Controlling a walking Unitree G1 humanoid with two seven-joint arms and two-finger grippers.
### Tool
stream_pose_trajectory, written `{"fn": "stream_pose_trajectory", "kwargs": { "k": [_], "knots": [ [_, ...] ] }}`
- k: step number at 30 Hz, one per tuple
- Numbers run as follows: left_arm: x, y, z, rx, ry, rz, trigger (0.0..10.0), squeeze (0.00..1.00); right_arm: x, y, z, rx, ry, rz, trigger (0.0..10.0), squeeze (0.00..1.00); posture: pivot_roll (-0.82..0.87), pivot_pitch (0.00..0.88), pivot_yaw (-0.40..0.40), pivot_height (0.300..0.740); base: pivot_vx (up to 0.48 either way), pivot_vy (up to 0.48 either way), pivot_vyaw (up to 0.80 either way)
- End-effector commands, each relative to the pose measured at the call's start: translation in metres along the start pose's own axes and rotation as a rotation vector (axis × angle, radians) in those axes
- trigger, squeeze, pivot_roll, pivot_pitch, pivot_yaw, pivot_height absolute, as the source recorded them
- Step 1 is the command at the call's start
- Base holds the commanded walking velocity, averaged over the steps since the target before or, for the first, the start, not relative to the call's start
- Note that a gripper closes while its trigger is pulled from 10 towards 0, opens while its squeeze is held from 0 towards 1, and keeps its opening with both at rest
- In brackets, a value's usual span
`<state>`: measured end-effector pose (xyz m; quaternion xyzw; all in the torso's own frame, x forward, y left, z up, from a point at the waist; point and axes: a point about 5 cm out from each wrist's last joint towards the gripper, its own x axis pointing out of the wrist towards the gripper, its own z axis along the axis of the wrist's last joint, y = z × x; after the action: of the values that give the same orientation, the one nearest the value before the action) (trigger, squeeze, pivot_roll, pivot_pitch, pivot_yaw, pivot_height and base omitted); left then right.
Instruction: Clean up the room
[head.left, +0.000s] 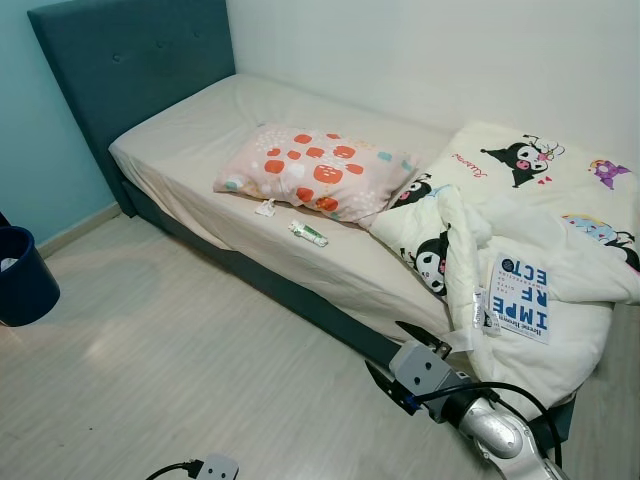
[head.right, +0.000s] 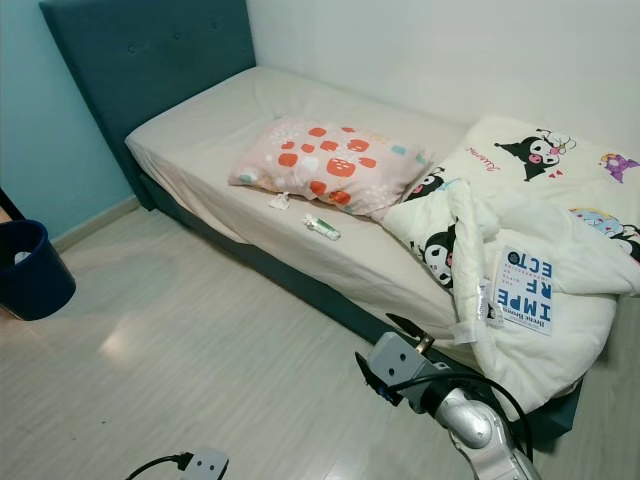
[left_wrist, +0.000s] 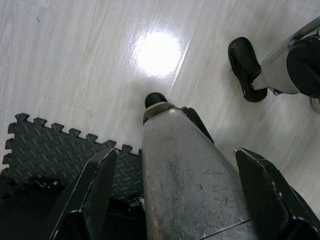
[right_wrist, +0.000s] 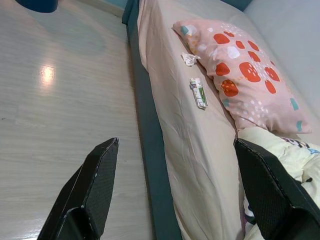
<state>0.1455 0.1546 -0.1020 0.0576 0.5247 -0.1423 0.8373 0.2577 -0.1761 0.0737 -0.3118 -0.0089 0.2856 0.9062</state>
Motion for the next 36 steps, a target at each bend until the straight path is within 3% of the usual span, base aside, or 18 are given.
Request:
{"fn": "stream_pose_trajectory", "kwargs": {
  "k": [1, 12, 22, 36],
  "knots": [
    [-0.001, -0.012, -0.021, -0.022, 0.078, -0.032, 10.0, 0.0, -0.004, 0.003, -0.003, 0.01, 0.003, 0.01, 10.0, 0.0, -0.22, 0.083, -0.029, 0.74, 0.0, 0.0, 0.0],
    [-0.001, -0.014, -0.022, -0.026, 0.077, -0.034, 10.0, 0.0, -0.006, 0.003, -0.004, 0.011, 0.005, 0.01, 10.0, 0.0, -0.23, 0.08, -0.051, 0.74, 0.0, 0.0, 0.0],
    [0.0, -0.02, -0.025, -0.069, 0.08, -0.036, 10.0, 0.0, -0.016, 0.0, -0.006, 0.006, 0.003, 0.006, 10.0, 0.0, -0.24, 0.1, -0.136, 0.74, 0.0, 0.0, 0.0],
    [-0.001, -0.016, -0.026, -0.071, 0.082, -0.018, 10.0, 0.0, -0.014, 0.003, -0.005, 0.007, -0.003, 0.009, 10.0, 0.0, -0.24, 0.103, -0.106, 0.74, 0.0, 0.0, 0.0]
  ]
}}
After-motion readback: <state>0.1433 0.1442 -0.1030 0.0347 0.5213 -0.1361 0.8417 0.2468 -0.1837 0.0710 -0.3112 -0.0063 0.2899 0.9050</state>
